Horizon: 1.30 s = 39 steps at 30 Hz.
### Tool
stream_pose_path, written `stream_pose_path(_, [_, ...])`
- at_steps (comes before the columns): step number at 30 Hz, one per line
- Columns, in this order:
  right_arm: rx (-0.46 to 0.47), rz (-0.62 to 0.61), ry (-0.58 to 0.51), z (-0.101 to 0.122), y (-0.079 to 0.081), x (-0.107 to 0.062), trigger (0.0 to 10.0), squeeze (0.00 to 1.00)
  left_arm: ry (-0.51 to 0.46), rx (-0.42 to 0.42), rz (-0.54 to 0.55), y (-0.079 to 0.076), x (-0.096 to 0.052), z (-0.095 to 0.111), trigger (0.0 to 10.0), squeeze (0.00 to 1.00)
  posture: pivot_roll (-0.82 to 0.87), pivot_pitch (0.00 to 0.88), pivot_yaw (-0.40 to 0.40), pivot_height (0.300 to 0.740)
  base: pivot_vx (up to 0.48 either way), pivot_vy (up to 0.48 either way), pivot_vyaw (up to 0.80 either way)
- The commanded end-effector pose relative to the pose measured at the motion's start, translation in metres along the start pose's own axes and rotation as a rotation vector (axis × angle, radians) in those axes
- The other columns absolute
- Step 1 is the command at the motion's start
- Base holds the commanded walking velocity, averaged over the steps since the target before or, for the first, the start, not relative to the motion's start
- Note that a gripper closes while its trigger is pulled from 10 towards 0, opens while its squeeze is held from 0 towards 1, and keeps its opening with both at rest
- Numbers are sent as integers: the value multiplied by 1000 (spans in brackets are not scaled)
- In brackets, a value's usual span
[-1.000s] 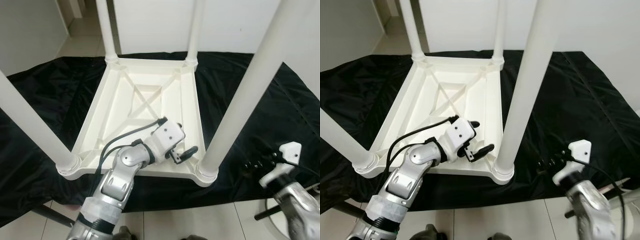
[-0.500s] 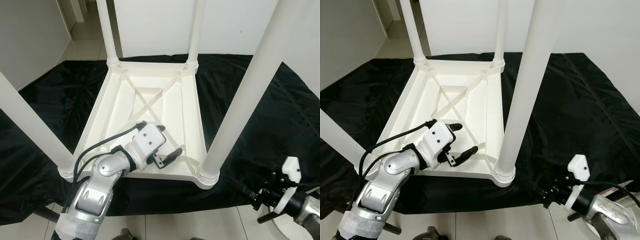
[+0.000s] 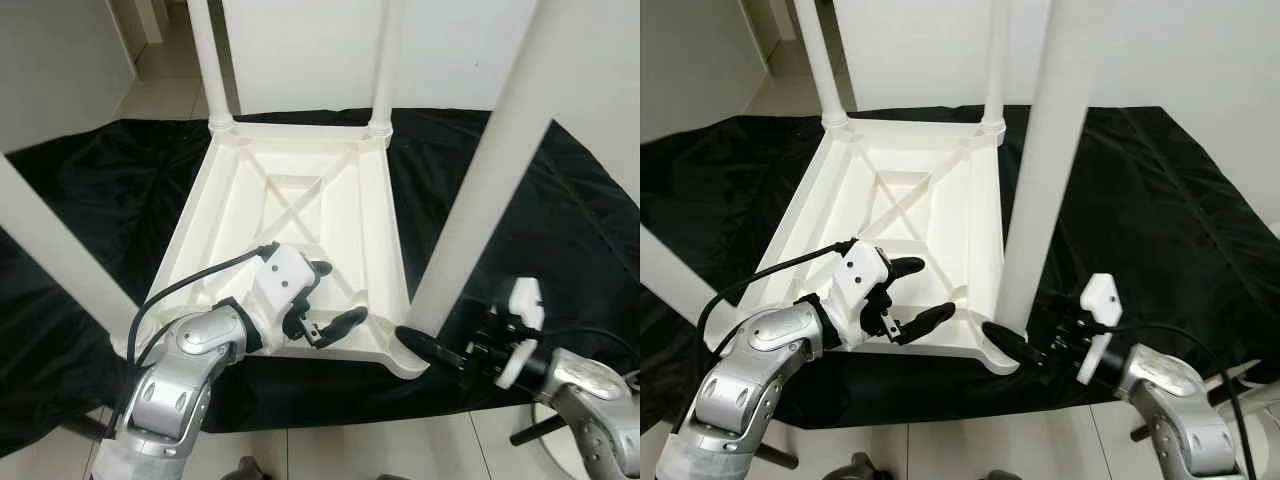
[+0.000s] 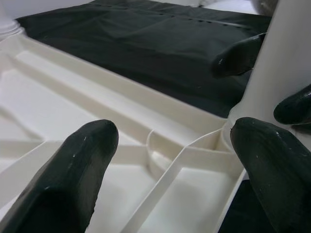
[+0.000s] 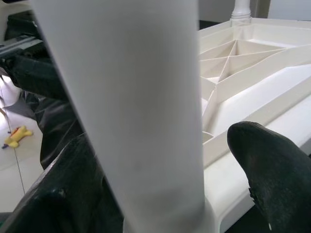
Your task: Building children table
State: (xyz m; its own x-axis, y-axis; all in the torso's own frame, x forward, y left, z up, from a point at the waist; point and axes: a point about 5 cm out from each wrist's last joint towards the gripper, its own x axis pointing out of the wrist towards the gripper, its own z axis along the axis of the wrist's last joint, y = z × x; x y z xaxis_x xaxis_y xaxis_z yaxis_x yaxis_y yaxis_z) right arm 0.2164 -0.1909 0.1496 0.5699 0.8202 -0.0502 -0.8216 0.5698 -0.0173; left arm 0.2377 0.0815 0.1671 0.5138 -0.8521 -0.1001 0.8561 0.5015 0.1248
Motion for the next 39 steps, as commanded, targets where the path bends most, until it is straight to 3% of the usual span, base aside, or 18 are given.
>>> stream_pose_path(1, [4, -7, 4, -6, 0, 13, 10000, 0, 9, -25, -29, -3, -6, -1, 10000, 0, -69, 15, 12, 740, 0, 0, 0])
stream_pose_path(3, [4, -7, 4, -6, 0, 13, 10000, 0, 9, -25, -29, -3, -6, -1, 10000, 0, -69, 15, 12, 740, 0, 0, 0])
stream_pose_path(5, [9, -30, -13, -10, -4, 30, 10000, 0, 18, -41, -58, -4, -10, -3, 10000, 0, -61, 23, 5, 740, 0, 0, 0])
stream_pose_path(6, [9, -30, -13, -10, -4, 30, 10000, 0, 18, -41, -58, -4, -10, -3, 10000, 0, -61, 23, 5, 740, 0, 0, 0])
stream_pose_path(8, [-14, -116, -21, -12, -20, 37, 10000, 0, 12, -50, -58, -2, -11, 0, 10000, 0, -59, 27, 1, 740, 0, 0, 0])
stream_pose_path(9, [-14, -116, -21, -12, -20, 37, 10000, 0, 12, -50, -58, -2, -11, 0, 10000, 0, -59, 27, 1, 740, 0, 0, 0])
stream_pose_path(11, [-28, -221, -57, -7, -38, 38, 10000, 0, 10, -62, -59, -1, -12, 1, 10000, 0, -60, 30, -1, 740, 0, 0, 0])
stream_pose_path(15, [-25, -284, -81, -3, -49, 40, 10000, 0, 17, -71, -66, -2, -12, 1, 10000, 0, -60, 32, -7, 740, 0, 0, 0])
stream_pose_path(18, [-30, -364, -128, 7, -62, 44, 10000, 0, 17, -90, -102, -16, -5, 1, 10000, 0, -60, 33, -7, 740, 0, 0, 0])
stream_pose_path(25, [-32, -411, -151, 10, -68, 46, 10000, 0, 11, -93, -94, -19, 0, 3, 10000, 0, -61, 34, -8, 740, 0, 0, 0])
stream_pose_path(27, [-33, -467, -176, 11, -75, 48, 10000, 0, 10, -102, -22, -11, 5, 3, 10000, 0, -63, 35, -9, 740, 0, 0, 0])
stream_pose_path(30, [-34, -482, -183, 11, -76, 48, 10000, 0, 10, -105, -2, -8, 6, 3, 10000, 0, -63, 35, -9, 740, 0, 0, 0])
stream_pose_path(35, [-13, -517, -196, 10, -78, 54, 10000, 0, 35, -51, 13, -6, 10, 4, 10000, 0, -77, 38, -1, 740, 0, 0, 0])
stream_pose_path(39, [-19, -577, -151, 1, -78, 59, 10000, 0, 14, -28, 136, 6, 22, 10, 10000, 0, -73, 30, 10, 740, 0, 0, 0])
